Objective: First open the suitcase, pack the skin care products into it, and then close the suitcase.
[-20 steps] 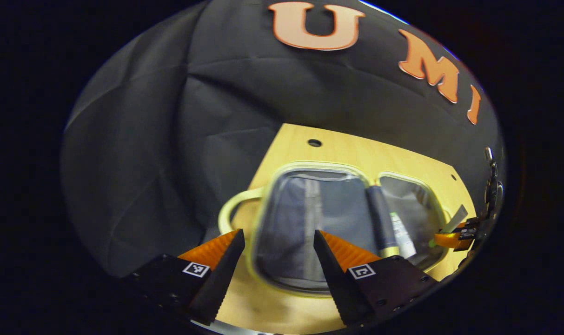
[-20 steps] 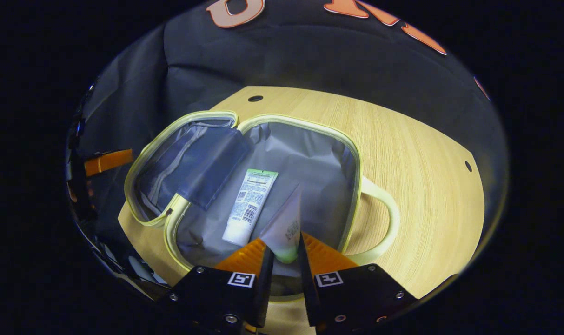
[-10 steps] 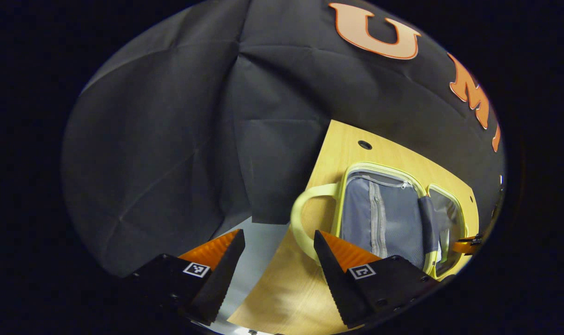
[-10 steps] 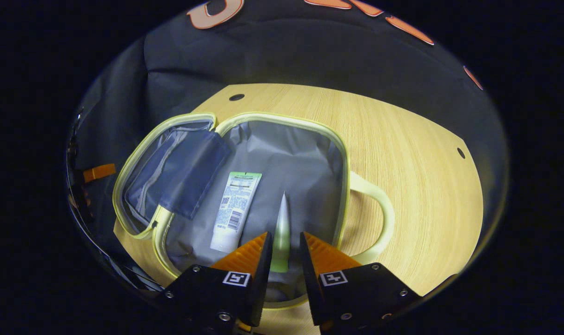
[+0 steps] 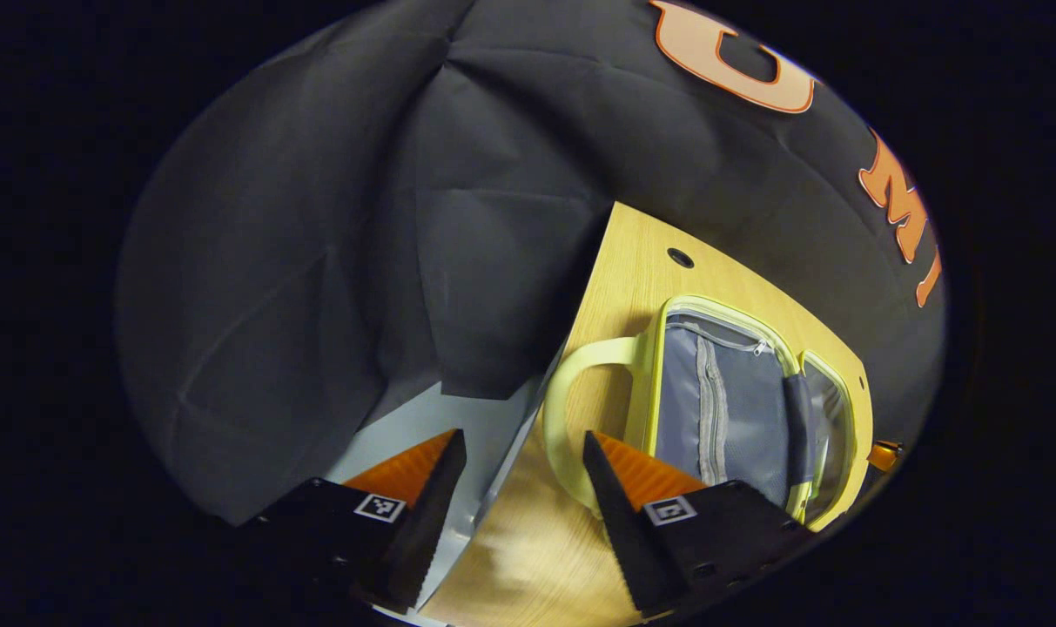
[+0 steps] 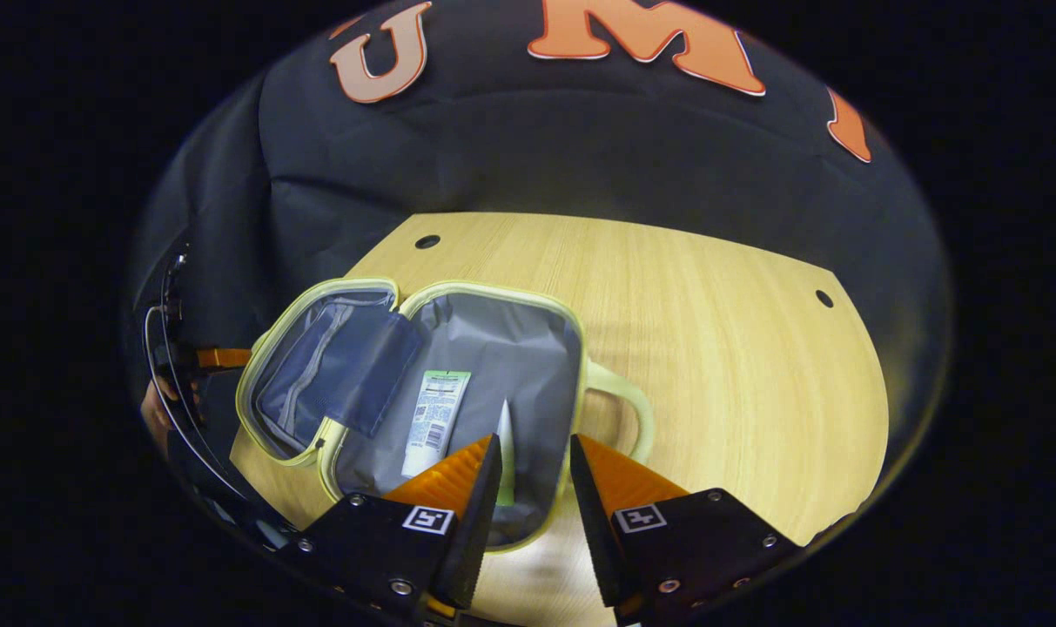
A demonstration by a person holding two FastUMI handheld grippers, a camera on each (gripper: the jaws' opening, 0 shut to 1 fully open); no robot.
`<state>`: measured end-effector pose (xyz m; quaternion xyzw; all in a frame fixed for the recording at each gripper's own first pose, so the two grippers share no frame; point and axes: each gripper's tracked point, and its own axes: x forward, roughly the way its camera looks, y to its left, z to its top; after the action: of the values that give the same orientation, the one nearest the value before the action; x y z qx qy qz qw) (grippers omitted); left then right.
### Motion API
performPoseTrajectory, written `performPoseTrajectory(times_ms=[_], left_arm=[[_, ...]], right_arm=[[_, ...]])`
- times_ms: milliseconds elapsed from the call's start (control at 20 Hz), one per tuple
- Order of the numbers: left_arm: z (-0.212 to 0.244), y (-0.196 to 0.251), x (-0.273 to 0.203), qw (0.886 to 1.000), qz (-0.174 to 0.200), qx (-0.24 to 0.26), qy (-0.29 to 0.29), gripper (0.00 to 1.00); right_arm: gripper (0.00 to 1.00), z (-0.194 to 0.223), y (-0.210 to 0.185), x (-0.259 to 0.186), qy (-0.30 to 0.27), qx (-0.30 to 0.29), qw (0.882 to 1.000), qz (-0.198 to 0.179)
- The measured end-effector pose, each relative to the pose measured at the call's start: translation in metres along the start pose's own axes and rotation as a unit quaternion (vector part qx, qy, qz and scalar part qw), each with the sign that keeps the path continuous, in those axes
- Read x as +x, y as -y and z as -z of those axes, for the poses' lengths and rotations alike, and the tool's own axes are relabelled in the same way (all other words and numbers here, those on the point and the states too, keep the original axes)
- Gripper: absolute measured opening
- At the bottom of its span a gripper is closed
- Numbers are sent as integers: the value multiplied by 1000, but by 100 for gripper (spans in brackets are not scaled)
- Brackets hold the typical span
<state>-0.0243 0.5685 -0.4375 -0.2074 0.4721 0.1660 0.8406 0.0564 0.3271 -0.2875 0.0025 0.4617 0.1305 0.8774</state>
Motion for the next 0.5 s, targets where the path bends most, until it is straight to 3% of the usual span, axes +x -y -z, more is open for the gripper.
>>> performPoseTrajectory(times_ms=[150, 350, 500], left_arm=[[2, 10, 18, 1000, 11, 18, -15, 77], [-7, 11, 30, 999, 19, 28, -14, 22], [-25, 23, 9, 999, 32, 18, 16, 5]], right_arm=[[57, -4, 11, -15, 12, 4, 1000, 10], [57, -12, 22, -29, 33, 8, 999, 13], [57, -21, 31, -39, 52, 4, 998, 17]])
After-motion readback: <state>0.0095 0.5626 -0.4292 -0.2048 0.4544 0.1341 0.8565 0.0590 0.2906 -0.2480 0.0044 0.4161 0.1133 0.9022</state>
